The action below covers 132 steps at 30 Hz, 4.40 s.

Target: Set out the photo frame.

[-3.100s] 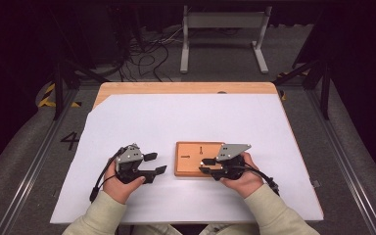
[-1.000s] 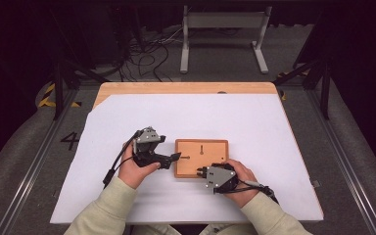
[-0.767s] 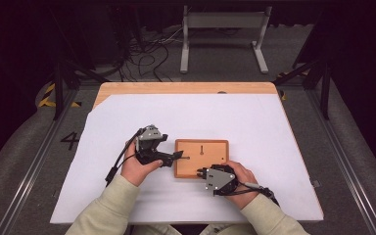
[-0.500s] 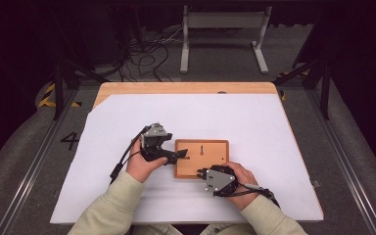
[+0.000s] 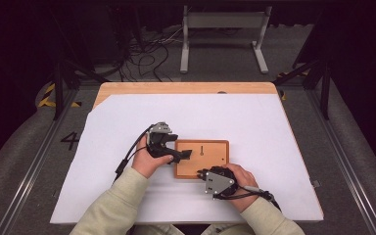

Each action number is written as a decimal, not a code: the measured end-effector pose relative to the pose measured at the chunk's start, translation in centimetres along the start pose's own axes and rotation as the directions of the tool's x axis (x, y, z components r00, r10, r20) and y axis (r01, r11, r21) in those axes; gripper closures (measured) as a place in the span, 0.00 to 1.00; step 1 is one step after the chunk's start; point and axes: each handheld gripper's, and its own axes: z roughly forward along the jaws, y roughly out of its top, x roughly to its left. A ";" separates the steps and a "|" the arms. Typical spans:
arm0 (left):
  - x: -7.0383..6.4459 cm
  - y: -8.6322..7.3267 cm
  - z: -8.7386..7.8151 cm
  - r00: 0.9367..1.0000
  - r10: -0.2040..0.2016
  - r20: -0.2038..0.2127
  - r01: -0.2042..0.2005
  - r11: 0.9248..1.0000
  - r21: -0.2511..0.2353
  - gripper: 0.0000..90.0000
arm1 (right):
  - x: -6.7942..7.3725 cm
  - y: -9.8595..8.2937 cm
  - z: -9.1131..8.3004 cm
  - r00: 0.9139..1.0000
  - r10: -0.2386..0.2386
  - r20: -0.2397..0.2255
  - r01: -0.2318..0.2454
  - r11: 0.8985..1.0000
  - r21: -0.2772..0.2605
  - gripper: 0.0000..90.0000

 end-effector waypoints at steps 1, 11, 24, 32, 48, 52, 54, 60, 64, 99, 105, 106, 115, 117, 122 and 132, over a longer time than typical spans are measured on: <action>0.1 0.1 0.2 1.000 0.006 0.007 -0.006 1.000 0.001 0.12 | 0.1 0.0 0.0 1.000 -0.001 -0.001 0.001 1.000 0.001 0.94; 0.7 -0.3 1.3 0.996 -0.032 0.087 0.029 0.999 0.027 0.13 | 0.3 0.0 -0.1 1.000 -0.018 0.015 0.018 1.000 0.005 0.94; 0.3 -0.3 1.4 0.992 0.006 0.126 -0.010 0.999 0.031 0.29 | 0.5 0.1 -0.1 1.000 -0.013 0.015 0.013 1.000 0.001 0.93; 0.3 -0.2 1.0 0.988 0.047 0.148 -0.051 0.998 0.024 0.34 | 0.2 0.1 -0.5 0.999 0.038 -0.010 -0.038 0.999 0.000 0.91; -1.4 -0.2 -1.5 0.963 0.195 0.188 -0.190 0.981 -0.047 0.54 | -2.2 0.2 -6.4 0.965 0.263 -0.006 -0.259 0.947 -0.189 0.64; -2.2 -0.3 -2.2 0.954 0.230 0.192 -0.225 0.973 -0.050 0.58 | -3.5 -1.0 -8.3 0.942 0.329 0.061 -0.311 0.929 -0.202 0.66; -2.9 -0.4 -2.6 0.946 0.256 0.196 -0.251 0.967 -0.051 0.61 | -4.1 -1.8 -9.3 0.927 0.363 0.094 -0.339 0.919 -0.202 0.66; -4.1 -0.7 -3.4 0.927 0.310 0.212 -0.306 0.951 -0.049 0.68 | -5.4 -4.1 -11.2 0.875 0.448 0.183 -0.416 0.890 -0.188 0.67; -4.7 -1.2 -3.7 0.918 0.326 0.223 -0.323 0.945 -0.054 0.72 | -5.7 -5.2 -11.5 0.851 0.485 0.203 -0.455 0.873 -0.176 0.67; -8.2 -4.5 -4.5 0.885 0.372 0.282 -0.382 0.924 -0.018 0.56 | -5.3 -7.3 -10.9 0.816 0.549 0.180 -0.533 0.836 -0.131 0.65; -8.0 -4.3 -5.0 0.898 0.343 0.275 -0.344 0.938 -0.047 0.41 | -5.0 -7.4 -10.9 0.816 0.555 0.160 -0.542 0.831 -0.123 0.67; -8.0 -4.2 -5.3 0.899 0.343 0.272 -0.340 0.939 -0.060 0.38 | -4.8 -7.4 -10.8 0.816 0.559 0.147 -0.547 0.829 -0.116 0.69; -7.1 -2.8 -8.5 0.921 0.328 0.212 -0.292 0.939 -0.183 0.31 | -3.3 -7.8 -10.1 0.806 0.592 0.005 -0.592 0.806 -0.011 0.95; -6.6 -2.9 -8.8 0.935 0.303 0.183 -0.270 0.945 -0.187 0.30 | -3.0 -7.9 -9.9 0.796 0.605 -0.025 -0.605 0.796 0.000 0.96; -5.2 -3.2 -9.4 0.967 0.248 0.066 -0.231 0.953 -0.197 0.26 | -2.3 -8.3 -9.3 0.787 0.614 -0.064 -0.613 0.789 0.028 1.00; -3.3 -3.9 -9.5 0.975 0.208 -0.084 -0.220 0.959 -0.178 0.25 | -1.2 -8.2 -8.1 0.788 0.603 -0.129 -0.598 0.798 0.076 1.00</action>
